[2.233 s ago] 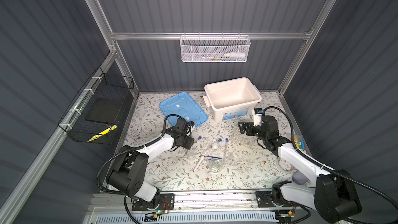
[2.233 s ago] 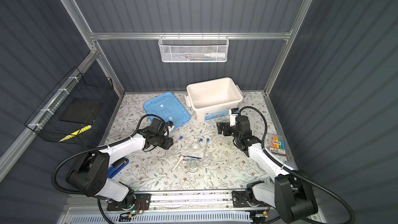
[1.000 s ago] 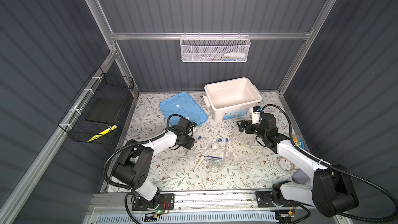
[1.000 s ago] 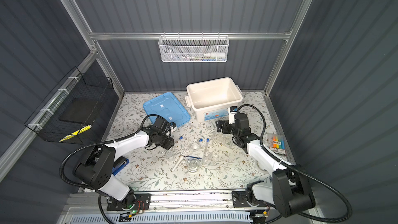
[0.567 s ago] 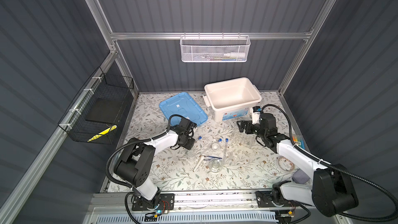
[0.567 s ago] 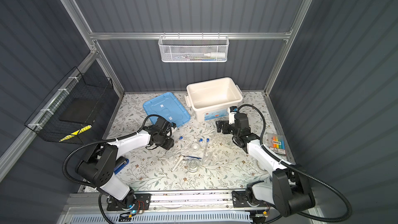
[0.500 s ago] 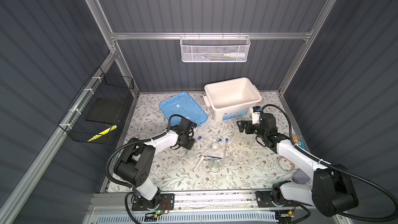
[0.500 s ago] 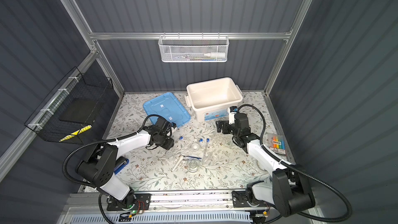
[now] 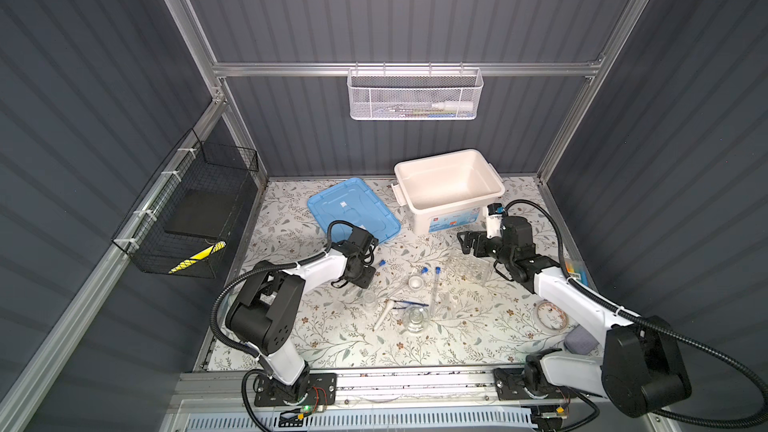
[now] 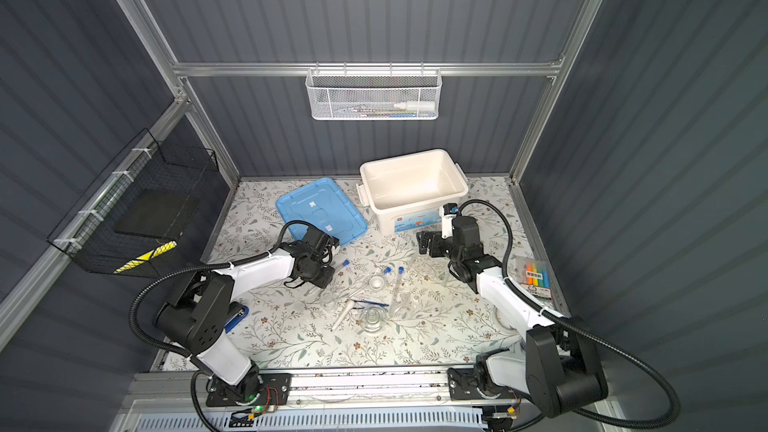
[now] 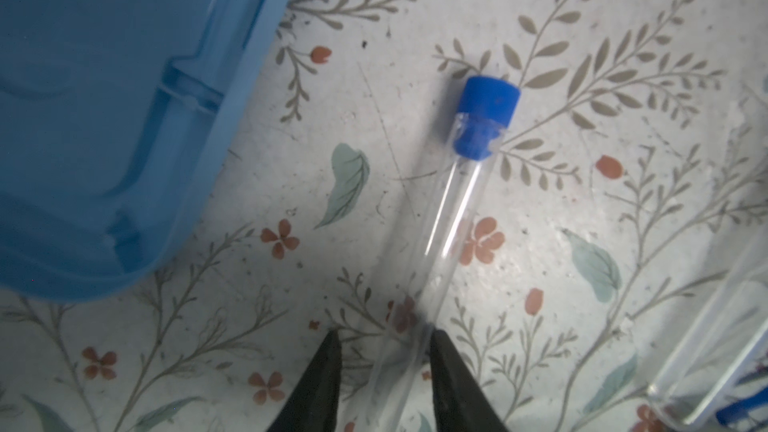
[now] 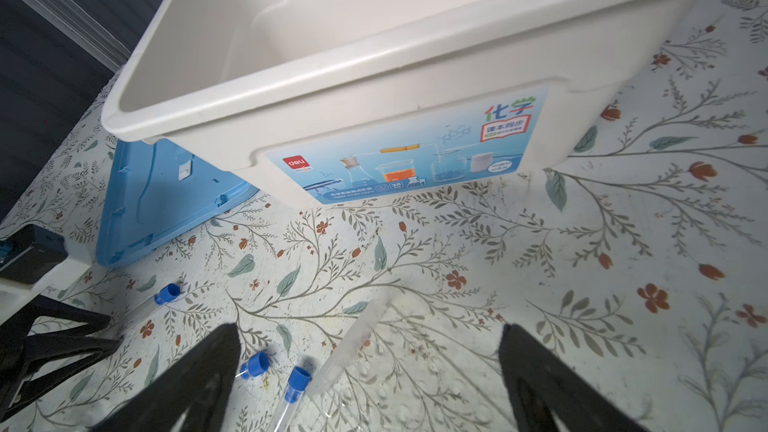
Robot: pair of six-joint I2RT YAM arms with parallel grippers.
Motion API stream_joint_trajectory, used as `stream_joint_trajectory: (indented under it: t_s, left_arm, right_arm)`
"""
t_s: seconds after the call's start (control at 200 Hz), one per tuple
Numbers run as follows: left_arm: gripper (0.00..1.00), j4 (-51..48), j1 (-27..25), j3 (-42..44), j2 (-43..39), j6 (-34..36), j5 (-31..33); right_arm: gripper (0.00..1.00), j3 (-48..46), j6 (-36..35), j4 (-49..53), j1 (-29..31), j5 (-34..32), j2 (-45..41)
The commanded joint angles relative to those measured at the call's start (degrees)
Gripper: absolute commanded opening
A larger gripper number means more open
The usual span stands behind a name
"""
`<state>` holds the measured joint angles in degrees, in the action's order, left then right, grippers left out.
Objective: Organize the chemistry lab equipment
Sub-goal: 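Lower the left gripper around a blue-capped test tube and close on it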
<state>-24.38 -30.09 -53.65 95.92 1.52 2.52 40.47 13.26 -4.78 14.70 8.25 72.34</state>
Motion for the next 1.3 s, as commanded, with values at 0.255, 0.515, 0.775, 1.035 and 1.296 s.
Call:
stream_joint_trajectory:
  t_s: [0.255,0.515,0.775,1.035,1.296]
  left_arm:
    - [0.33,-0.5,-0.4,-1.6,1.3,-1.6,3.6]
    - [0.29,-0.5,-0.4,-1.9,2.0,-1.8,4.2]
    - [0.24,2.1,-0.4,-1.2,1.9,-1.8,2.4]
    - [0.23,3.3,-0.4,-1.1,2.9,-1.4,1.3]
    - [0.2,3.6,-0.4,-1.4,3.3,-0.7,0.2]
  right_arm:
    - [0.99,4.9,2.0,4.8,0.3,0.6,3.7]
    - [0.99,5.1,2.3,5.6,0.3,1.9,4.1]
    - [0.95,5.5,2.0,6.3,0.3,3.8,4.7]
    - [0.94,6.1,2.3,7.5,0.4,4.7,5.6]
    - [0.94,6.3,2.1,8.0,0.3,4.9,5.6]
